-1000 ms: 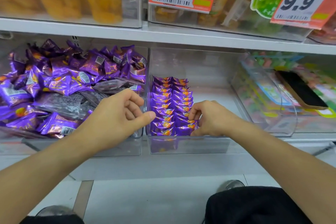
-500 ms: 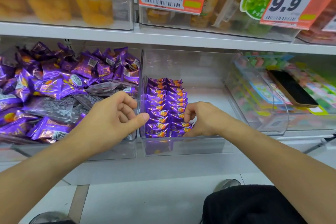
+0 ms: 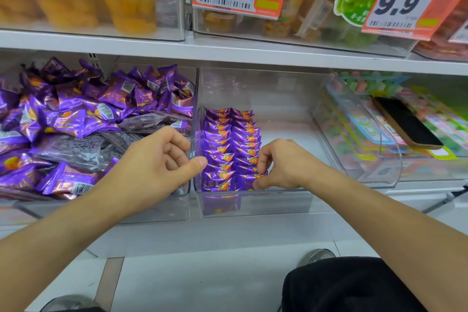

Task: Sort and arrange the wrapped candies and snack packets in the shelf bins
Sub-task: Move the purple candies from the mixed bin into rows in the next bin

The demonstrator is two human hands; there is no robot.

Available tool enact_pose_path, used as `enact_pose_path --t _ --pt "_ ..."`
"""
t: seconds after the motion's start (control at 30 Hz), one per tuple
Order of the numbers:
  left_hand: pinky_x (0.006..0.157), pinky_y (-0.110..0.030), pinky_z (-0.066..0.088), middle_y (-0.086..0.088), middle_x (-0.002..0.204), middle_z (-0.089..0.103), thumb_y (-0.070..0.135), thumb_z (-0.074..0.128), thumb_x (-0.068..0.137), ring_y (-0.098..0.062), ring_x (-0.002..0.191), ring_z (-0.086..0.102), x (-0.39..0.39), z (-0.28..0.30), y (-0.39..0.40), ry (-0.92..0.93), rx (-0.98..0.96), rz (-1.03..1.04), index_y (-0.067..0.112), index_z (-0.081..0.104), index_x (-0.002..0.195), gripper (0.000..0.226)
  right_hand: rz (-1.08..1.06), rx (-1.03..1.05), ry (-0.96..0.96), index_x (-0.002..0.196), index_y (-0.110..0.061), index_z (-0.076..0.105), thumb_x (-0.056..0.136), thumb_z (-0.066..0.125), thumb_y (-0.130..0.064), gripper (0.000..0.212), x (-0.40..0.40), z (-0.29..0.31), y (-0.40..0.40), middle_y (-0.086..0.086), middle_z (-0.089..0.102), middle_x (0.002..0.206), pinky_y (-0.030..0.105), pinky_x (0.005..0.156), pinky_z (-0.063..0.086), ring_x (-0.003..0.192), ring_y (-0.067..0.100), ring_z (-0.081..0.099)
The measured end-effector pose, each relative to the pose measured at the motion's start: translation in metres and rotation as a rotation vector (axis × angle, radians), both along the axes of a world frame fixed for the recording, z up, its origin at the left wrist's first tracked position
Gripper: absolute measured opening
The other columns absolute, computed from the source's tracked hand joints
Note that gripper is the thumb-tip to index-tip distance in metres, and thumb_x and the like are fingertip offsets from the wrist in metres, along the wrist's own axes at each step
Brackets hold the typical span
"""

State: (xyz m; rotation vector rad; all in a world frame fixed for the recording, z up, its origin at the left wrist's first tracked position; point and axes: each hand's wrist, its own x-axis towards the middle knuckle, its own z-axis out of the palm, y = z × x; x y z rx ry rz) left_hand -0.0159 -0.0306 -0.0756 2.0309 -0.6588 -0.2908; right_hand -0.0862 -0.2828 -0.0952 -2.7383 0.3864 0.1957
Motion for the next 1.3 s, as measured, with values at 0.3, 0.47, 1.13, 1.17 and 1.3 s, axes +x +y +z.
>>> enact_pose_path --t 0.3,0.47,1.13,1.17,1.3 --pt "0.072 -0.043 0.059 0.005 0.078 0.069 0.06 0.071 0.063 -0.023 0.067 0.067 0.003 0.003 0.006 -0.011 0.019 -0.04 0.027 0.061 0.096 0.047 -0.029 -0.018 0.036 0.082 -0.022 0.069 0.06 0.092 -0.042 0.038 0.001 0.013 -0.002 -0.006 0.068 0.092 0.026 0.066 0.047 0.084 0.011 0.06" --pt "0.064 -0.015 0.05 0.015 0.076 0.069 0.034 0.077 0.079 -0.007 0.069 0.062 0.019 0.024 0.045 -0.267 0.206 -0.061 0.031 0.069 0.088 0.013 -0.072 0.121 -0.37 0.078 -0.024 0.069 0.077 0.083 -0.028 0.015 -0.007 0.046 0.016 -0.011 0.07 0.077 0.01 0.059 0.046 0.071 0.003 0.066" --pt "0.068 -0.024 0.047 0.012 0.087 0.067 0.026 0.082 0.077 -0.006 0.074 0.062 0.049 0.027 0.148 -0.396 0.251 0.147 0.032 0.061 0.088 0.025 0.706 0.03 0.061 0.109 -0.031 0.076 0.088 0.072 -0.039 0.023 0.08 0.053 0.176 -0.018 0.069 0.078 0.008 0.062 0.042 0.067 -0.007 0.059" --pt "0.068 -0.023 0.048 0.013 0.088 0.066 0.028 0.081 0.078 -0.008 0.074 0.063 0.048 0.028 0.146 -0.407 0.209 0.169 0.033 0.062 0.095 0.026 0.708 0.039 0.072 0.108 -0.031 0.076 0.088 0.072 -0.039 0.022 0.081 0.053 0.176 -0.017 0.069 0.075 0.009 0.06 0.041 0.065 -0.005 0.059" --pt "0.071 -0.01 0.045 0.017 0.096 0.063 0.035 0.073 0.085 0.002 0.073 0.062 0.044 0.031 0.141 -0.412 0.222 0.238 0.029 0.065 0.119 0.035 0.669 0.119 0.107 0.111 -0.027 0.075 0.088 0.074 -0.036 0.026 0.082 0.051 0.173 -0.015 0.071 0.076 0.009 0.06 0.041 0.064 -0.005 0.061"
